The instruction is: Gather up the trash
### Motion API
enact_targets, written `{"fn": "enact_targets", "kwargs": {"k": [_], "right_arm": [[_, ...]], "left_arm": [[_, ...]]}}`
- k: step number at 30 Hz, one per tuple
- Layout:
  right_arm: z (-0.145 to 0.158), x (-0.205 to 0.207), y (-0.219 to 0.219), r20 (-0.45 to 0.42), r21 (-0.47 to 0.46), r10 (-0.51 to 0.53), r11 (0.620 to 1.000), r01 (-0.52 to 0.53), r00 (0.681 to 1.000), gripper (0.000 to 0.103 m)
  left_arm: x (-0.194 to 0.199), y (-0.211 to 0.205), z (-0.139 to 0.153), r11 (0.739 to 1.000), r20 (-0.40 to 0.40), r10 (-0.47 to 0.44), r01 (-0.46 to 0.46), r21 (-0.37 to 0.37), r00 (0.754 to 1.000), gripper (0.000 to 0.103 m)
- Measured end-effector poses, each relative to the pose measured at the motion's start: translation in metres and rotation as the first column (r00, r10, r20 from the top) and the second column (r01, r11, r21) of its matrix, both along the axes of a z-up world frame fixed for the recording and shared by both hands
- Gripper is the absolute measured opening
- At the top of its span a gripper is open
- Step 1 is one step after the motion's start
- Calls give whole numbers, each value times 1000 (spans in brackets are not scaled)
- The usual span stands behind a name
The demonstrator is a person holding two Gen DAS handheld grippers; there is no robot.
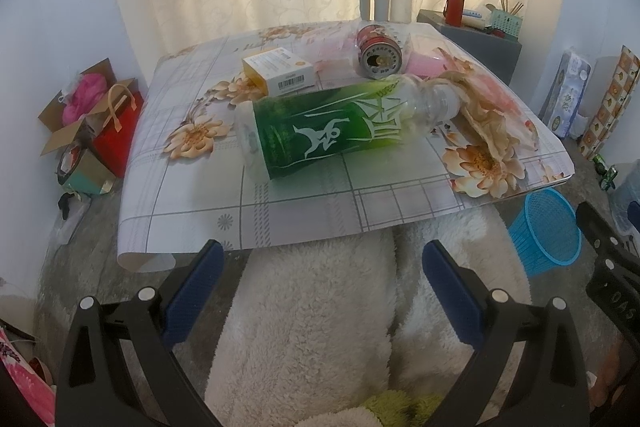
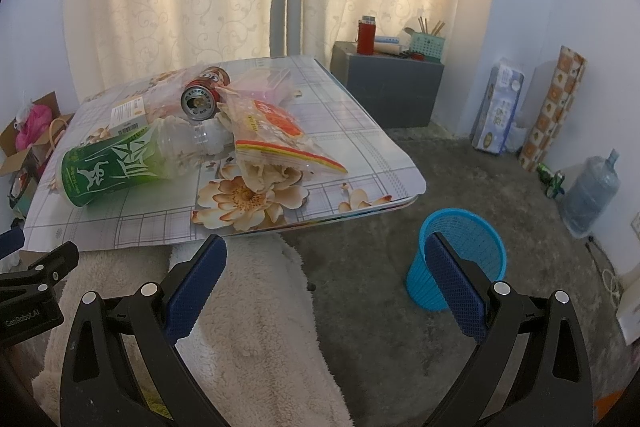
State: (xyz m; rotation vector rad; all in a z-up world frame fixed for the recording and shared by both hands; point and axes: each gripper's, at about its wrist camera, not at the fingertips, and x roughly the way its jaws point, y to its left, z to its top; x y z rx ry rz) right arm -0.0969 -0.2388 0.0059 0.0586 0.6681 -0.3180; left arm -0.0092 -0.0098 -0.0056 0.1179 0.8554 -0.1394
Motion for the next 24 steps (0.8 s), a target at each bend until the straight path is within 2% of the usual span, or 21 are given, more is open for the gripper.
{"fn": "enact_targets", "kwargs": {"k": [12,16,21,24], "right_arm": [[-1,8,-10,-16,9,12,1000,-12,1000,95],[2,20,-13,-23,3,33,999,-33,999,95],[11,34,-15,0,-31,50,998,-50,999,95],[17,41,-18,31,-17,83,996,-82,996,95]], "left_arm": [[14,5,-1,1000,3,-4,4,10,1000,97],[26,13,1,1000,3,-17,17,-17,1000,97],[34,18,11,995,76,-95,98,-36,993,97],[42,25,20,974,102,-174,186,-130,980,97]]}}
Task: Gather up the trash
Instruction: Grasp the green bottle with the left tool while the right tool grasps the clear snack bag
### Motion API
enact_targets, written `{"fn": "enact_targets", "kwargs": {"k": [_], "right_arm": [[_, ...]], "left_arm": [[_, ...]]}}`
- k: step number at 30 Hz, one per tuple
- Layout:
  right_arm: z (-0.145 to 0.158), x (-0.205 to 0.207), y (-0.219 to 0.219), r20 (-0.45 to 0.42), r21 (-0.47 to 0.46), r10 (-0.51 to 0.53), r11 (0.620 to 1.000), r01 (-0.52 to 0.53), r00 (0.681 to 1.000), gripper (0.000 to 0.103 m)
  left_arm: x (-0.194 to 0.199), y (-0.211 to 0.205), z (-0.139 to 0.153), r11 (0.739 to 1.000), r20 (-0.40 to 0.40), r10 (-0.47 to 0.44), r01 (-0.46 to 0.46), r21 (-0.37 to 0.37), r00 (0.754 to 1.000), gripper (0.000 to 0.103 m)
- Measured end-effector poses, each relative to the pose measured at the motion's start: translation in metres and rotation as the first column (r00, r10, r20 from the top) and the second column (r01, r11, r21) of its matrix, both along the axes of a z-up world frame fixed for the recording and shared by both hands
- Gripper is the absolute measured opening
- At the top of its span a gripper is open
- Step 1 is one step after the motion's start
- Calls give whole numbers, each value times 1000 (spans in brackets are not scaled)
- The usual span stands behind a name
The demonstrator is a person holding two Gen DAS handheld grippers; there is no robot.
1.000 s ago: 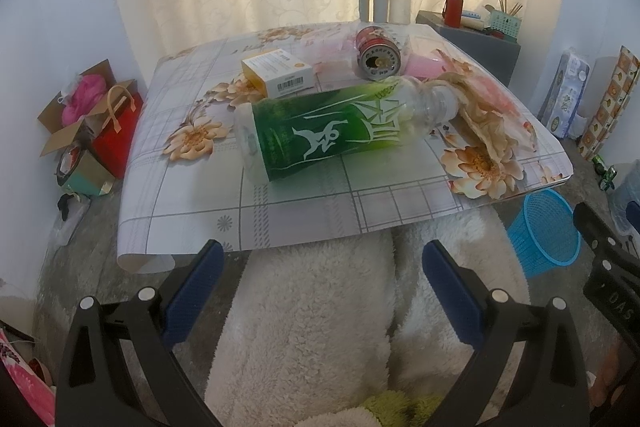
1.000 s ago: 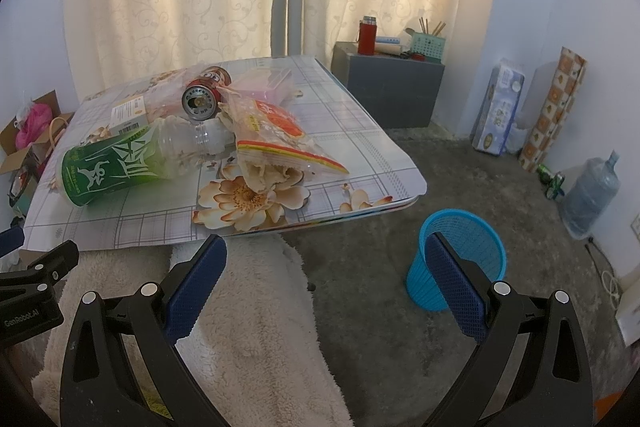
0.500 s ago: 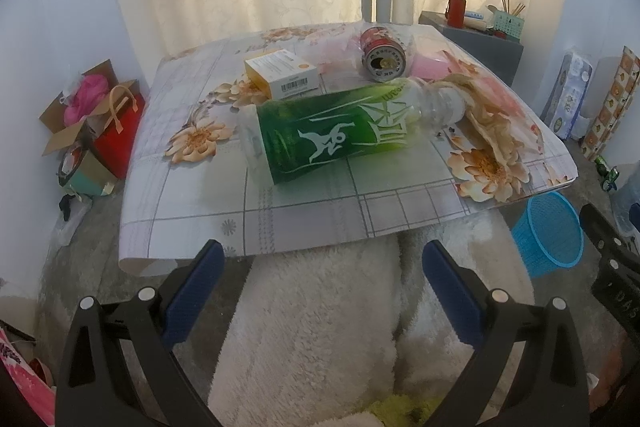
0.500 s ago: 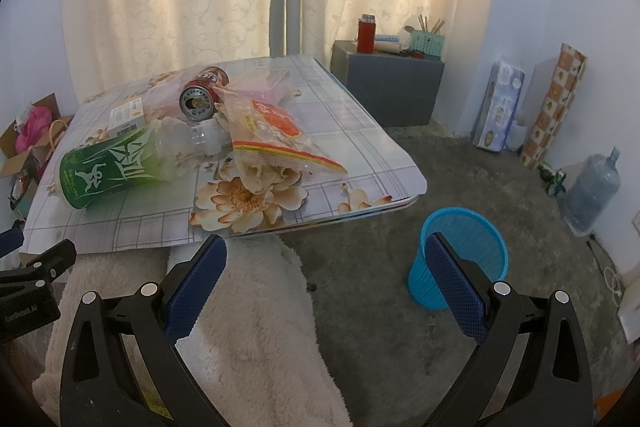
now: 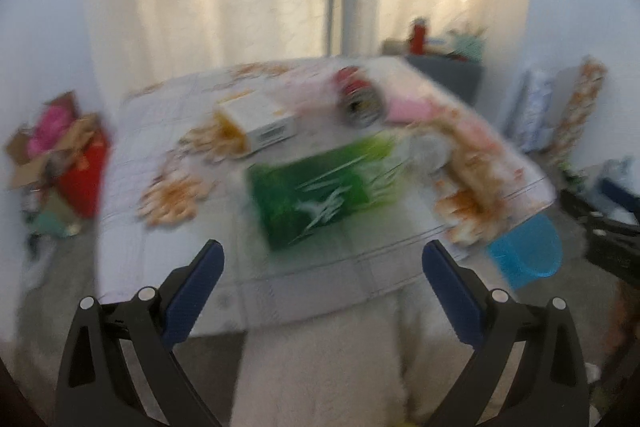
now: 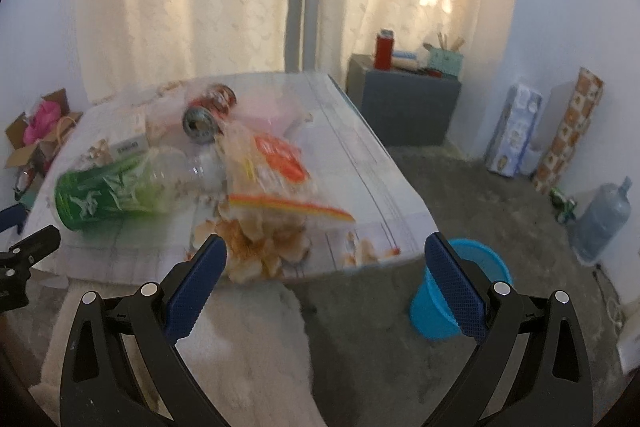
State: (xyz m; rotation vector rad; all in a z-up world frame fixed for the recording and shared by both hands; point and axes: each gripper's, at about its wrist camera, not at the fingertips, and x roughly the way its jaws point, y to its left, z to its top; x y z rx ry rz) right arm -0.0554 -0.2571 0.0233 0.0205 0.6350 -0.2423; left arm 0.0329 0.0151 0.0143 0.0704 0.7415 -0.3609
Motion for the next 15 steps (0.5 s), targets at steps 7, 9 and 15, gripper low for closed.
{"fn": "enact_targets", "kwargs": {"k": [7,9,15], "right_arm": [[0,26,-4,4,34,26,999,-26,1000,95],[-1,32,-5,5,55,50,997,-50,999,95],[0,42,-10,22,74,153,985,-155,988,95]], "left_arm": [[34,4,14,984,-11,-86,83,-160,996,97],[43,-2,17,986,24,-113,115,-117,993,97],[67,-45,12,905,49,-396,380,191,917,97]]}}
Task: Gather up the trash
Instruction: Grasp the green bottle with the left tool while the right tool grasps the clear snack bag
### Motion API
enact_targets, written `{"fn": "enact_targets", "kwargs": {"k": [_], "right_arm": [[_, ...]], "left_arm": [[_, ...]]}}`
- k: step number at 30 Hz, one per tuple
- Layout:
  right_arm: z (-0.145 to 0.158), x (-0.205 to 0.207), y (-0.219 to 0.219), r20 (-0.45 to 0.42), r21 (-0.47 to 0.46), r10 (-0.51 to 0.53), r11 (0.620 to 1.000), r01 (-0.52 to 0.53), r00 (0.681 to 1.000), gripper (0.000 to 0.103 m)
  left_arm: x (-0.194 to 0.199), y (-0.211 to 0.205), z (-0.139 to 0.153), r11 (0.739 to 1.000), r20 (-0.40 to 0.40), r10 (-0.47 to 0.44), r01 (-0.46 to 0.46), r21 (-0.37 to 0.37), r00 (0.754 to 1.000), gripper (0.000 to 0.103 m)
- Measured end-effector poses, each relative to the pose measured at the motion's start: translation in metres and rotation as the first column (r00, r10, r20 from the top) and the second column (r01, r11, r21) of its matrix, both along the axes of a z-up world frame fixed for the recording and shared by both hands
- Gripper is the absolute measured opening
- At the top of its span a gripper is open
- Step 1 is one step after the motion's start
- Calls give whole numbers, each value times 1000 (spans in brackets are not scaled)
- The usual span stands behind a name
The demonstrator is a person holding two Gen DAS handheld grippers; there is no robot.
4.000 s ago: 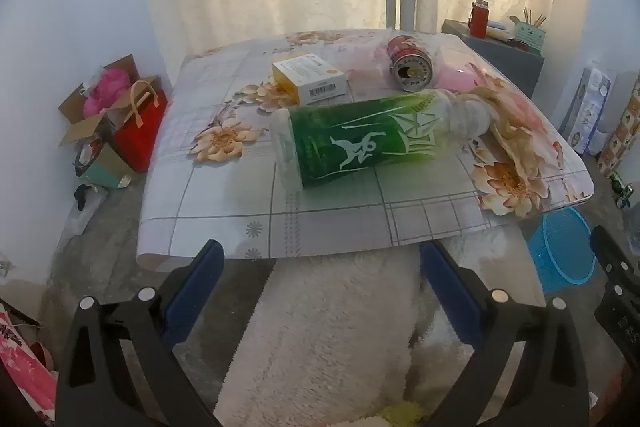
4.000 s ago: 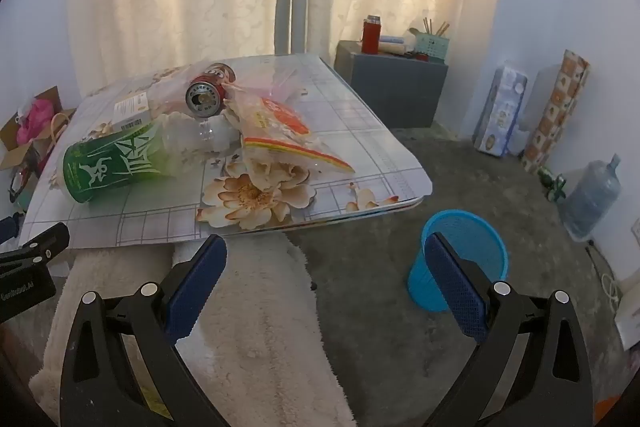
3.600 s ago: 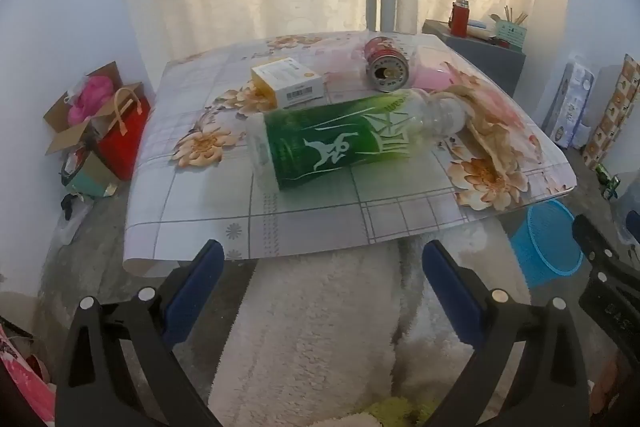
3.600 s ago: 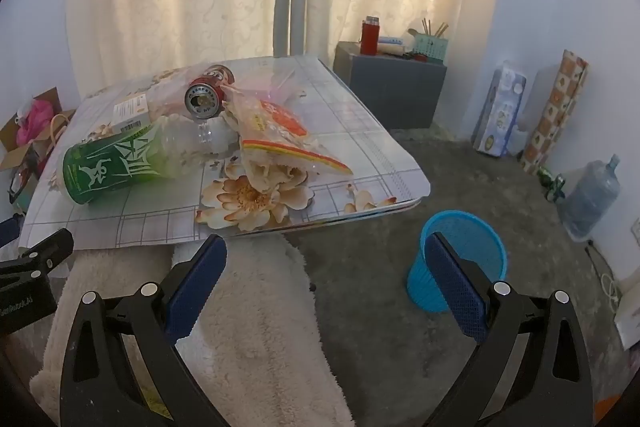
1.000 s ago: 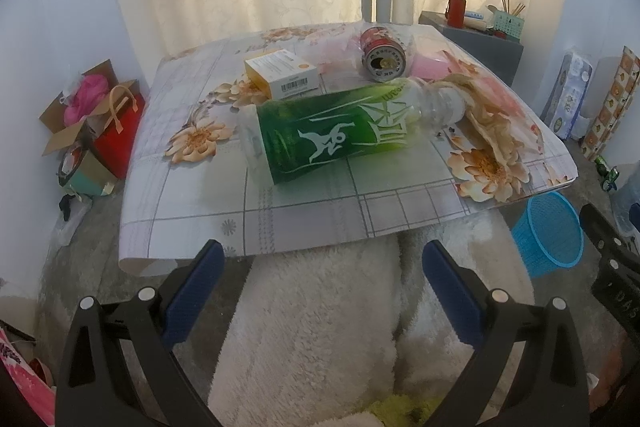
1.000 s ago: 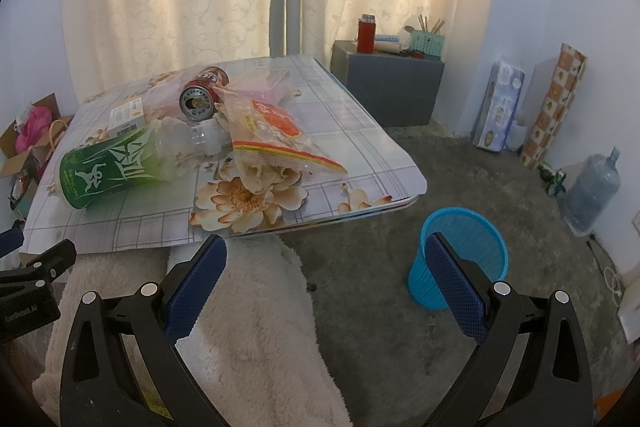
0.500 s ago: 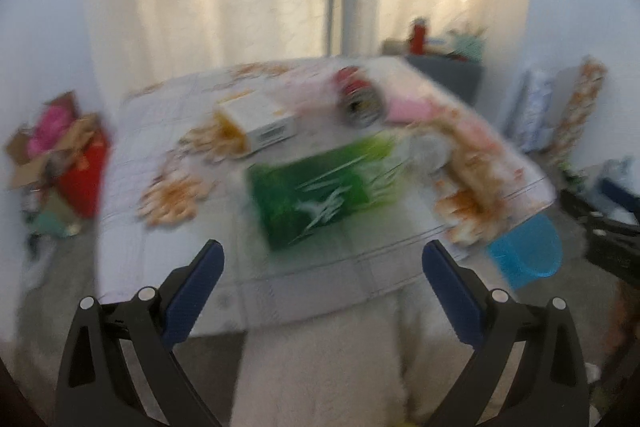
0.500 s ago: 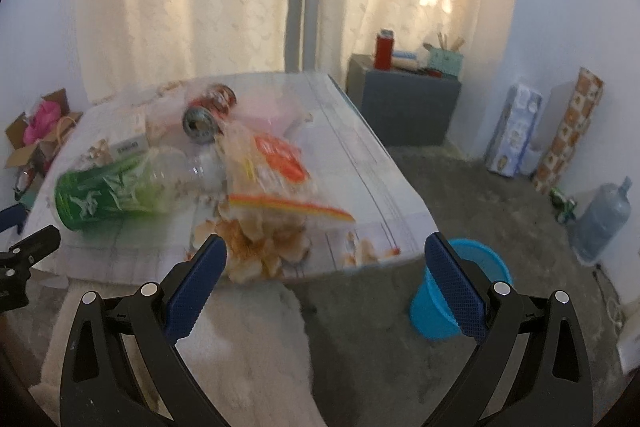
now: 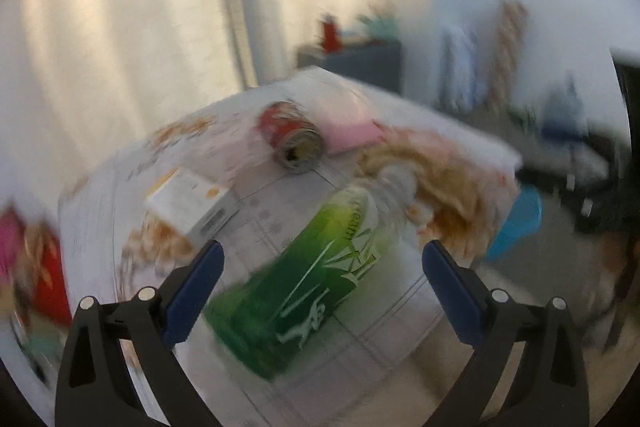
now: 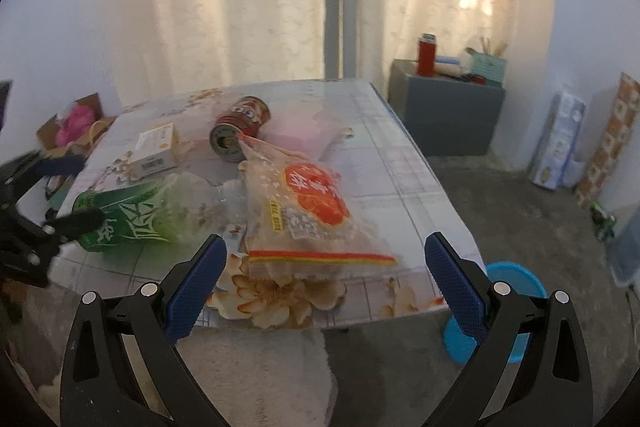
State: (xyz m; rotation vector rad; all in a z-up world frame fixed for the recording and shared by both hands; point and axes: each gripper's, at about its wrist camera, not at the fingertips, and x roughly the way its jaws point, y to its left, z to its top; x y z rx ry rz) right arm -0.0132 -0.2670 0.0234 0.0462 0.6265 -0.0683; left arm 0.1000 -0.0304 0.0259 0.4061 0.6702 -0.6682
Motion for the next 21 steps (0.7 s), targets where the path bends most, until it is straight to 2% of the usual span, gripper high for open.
{"fn": "enact_targets", "kwargs": {"k": [2,3,7,10,12,18,21], "right_arm": [[-1,3,-3,7,5,43,999,-43,999,95],[-2,5,-4,7,5,59,998,-59,998,95],[-9,8,-5,-1,-39,149,988,-149,989,95],[-16,4,-6,-13,-95,187,978,-188,982,88],[-21,1,-9,-29,-118,211,970,-213,977,84],[-32,-3,-11,-74,-206,261,940,-271,962,71],[-29,-8,-12,-60,-200,303,930,-309,951,68]], "left_arm": [[6,-12,-6,993,9,-75,74,94,997,97],[10,-20,-8,981,9,-121,118,151,993,97],[18,-35,-17,938,-2,-226,218,271,974,97],[25,-43,-24,908,-44,-263,263,325,964,90],[32,-48,-28,898,-81,-266,277,341,961,84],[47,-56,-50,844,-177,-267,319,431,947,71],[51,-61,-58,823,-224,-264,340,455,938,69]]}}
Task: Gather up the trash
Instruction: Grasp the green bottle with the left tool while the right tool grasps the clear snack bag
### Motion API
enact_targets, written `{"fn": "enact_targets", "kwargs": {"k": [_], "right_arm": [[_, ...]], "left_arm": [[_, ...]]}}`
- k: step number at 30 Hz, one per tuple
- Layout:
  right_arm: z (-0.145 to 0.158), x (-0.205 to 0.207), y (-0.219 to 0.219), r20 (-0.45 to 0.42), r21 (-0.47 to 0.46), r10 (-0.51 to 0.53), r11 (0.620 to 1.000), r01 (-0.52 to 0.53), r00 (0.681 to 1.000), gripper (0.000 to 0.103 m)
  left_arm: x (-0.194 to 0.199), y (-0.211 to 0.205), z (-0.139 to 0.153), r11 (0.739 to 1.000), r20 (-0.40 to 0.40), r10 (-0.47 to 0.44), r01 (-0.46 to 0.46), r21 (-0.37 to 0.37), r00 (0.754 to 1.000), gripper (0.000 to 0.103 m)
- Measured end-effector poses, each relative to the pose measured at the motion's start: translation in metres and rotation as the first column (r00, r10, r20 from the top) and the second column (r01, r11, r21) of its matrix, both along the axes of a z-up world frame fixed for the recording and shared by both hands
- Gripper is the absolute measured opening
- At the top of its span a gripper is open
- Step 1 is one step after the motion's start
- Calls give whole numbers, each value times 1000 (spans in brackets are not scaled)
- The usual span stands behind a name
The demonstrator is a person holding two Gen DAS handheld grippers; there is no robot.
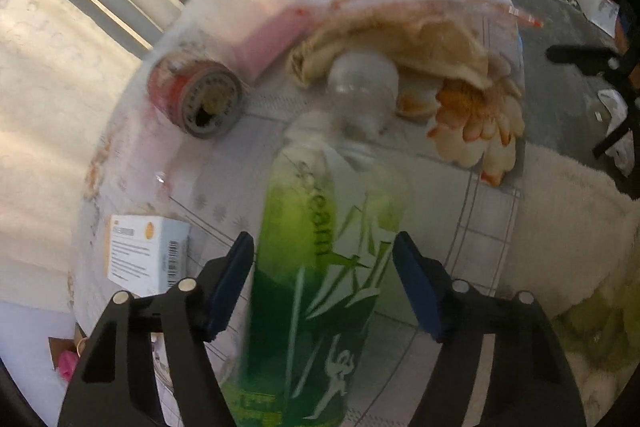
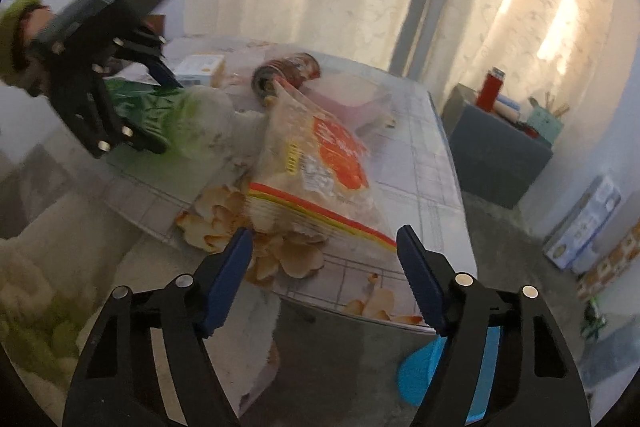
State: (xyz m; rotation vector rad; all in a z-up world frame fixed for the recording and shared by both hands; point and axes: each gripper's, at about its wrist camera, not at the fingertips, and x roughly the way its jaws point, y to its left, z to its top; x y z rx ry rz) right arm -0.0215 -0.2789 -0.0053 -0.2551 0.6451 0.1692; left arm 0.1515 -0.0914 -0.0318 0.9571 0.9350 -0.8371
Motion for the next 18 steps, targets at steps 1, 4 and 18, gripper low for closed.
{"fn": "enact_targets", "kwargs": {"k": [1,4,18], "right_arm": [[1,-1,0,12,-9,7,1000,-7,1000,67],[-2,-1,1,27,-78,2,997,0,1000,62],[-52,24,12,100,-510,-6,858,57,995,32]], "left_arm": [[0,-1,-2,1000,3,-2,2,10,1000,68],[1,-3,-7,999,12,-9,8,38,1000,64],[-14,-8,-2,998,17,-14,13,57,1000,56]]}}
